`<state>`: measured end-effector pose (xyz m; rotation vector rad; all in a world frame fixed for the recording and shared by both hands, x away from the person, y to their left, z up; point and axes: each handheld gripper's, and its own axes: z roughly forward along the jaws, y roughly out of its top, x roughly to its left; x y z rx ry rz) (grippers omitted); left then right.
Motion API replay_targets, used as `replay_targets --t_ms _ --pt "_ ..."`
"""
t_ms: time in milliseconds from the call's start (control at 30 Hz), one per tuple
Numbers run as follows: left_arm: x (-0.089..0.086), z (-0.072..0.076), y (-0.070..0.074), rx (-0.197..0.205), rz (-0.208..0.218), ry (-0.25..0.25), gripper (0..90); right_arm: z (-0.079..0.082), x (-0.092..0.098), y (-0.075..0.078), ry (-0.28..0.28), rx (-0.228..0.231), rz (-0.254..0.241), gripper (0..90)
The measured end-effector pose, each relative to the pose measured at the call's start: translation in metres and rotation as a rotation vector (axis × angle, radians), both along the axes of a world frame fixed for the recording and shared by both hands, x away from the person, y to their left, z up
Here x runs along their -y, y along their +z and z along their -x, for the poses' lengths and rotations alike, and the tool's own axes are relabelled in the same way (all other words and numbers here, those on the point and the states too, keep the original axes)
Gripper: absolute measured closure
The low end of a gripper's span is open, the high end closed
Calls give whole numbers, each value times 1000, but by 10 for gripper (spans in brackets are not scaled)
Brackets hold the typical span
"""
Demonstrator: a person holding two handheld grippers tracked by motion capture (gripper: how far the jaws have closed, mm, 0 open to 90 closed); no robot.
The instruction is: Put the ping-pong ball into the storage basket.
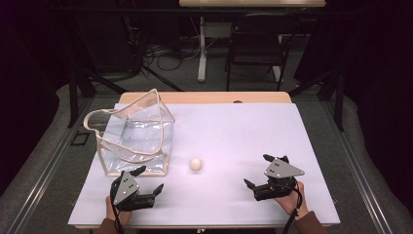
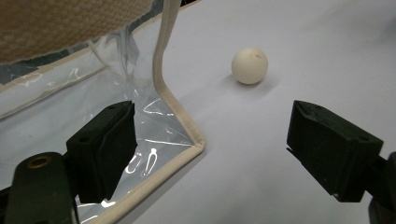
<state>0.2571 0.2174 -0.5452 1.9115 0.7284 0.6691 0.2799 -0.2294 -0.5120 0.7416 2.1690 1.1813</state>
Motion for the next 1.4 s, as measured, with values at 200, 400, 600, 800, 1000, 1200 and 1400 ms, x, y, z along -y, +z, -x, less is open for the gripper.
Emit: replay_targets --t_ms 200,400,600,800,1000,1200,1400 --pt "0 -1 0 -3 -5 -10 161 -6 -10 2 22 5 17 0" --pt "0 0 0 -2 -7 -13 160 -12 -18 1 40 -11 32 0" --pt "0 -1 0 -3 -8 -15 161 -18 -24 2 53 -11 37 0" --pt "1 0 0 -4 -12 -20 161 -24 -29 3 62 -20 39 0" --pt "1 -1 0 -6 -11 -20 161 -29 -36 5 76 -25 46 0" --pt "0 -1 0 -3 -14 -22 161 -34 -44 4 94 -35 54 0" --pt "0 -1 0 -7 -13 -23 161 -38 -52 4 109 -44 62 0"
